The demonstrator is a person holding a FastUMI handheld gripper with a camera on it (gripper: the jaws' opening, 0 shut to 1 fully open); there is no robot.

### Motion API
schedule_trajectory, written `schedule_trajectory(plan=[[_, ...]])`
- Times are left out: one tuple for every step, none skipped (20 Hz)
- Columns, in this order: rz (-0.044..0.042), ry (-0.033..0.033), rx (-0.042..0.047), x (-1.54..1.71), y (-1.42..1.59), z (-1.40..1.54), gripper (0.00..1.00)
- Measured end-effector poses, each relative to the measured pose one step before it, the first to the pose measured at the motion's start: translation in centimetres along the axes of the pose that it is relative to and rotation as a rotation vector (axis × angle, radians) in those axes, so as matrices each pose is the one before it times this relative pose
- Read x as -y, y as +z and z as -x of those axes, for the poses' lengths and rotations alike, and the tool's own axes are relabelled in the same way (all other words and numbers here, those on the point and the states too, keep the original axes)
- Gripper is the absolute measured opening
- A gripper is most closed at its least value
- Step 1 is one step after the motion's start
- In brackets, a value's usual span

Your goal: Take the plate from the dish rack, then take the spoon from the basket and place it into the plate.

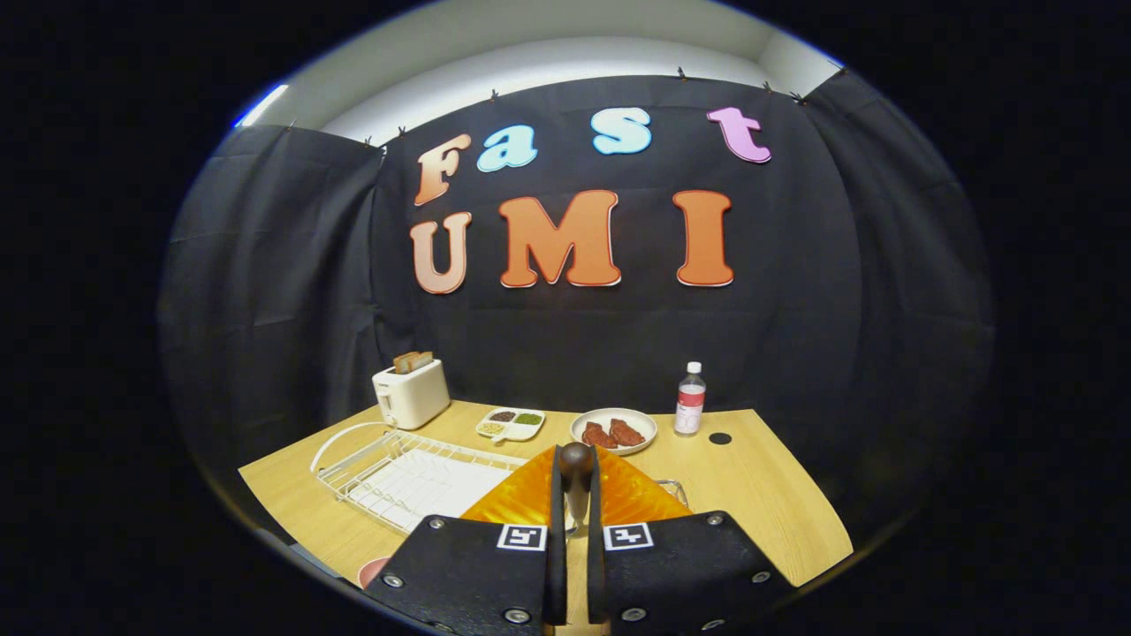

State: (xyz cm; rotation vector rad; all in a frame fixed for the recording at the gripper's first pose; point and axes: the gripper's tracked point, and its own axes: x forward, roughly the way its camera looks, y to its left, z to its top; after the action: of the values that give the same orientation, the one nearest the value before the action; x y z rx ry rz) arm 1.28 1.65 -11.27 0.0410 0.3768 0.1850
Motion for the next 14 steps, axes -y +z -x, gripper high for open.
schedule_trajectory(plan=[[0.00712,0.02268,-0.00085,-0.957,-0.182,0.493,0.09],[0.00507,0.02187,-0.00355,-0.924,-0.379,0.438,0.09],[0.00992,0.02807,-0.00153,-1.099,-0.349,0.525,0.09],[0.00514,0.02527,-0.0028,-1.101,-0.311,0.361,0.09],[0.01011,0.02853,-0.00425,-1.128,-0.525,0.354,0.09],[0.00631,0.02228,-0.00356,-0.967,-0.445,0.294,0.09],[0.0043,0.01801,-0.00835,-0.776,-0.568,0.346,0.09],[-0.00319,0.01888,-0.00767,-0.845,-0.525,0.275,0.09],[0.0,0.03374,-0.0016,-1.043,-0.397,0.146,0.09],[0.00049,0.03865,0.00185,-1.251,-0.376,0.089,0.09],[-0.00113,0.03178,-0.00942,-1.013,-0.676,0.06,0.09],[-0.00118,0.02647,-0.00919,-0.765,-0.769,-0.026,0.09],[0.00266,0.02168,-0.01111,-0.72,-0.778,0.017,0.09],[0.0023,0.0168,-0.01207,-0.487,-0.744,-0.082,0.09]])
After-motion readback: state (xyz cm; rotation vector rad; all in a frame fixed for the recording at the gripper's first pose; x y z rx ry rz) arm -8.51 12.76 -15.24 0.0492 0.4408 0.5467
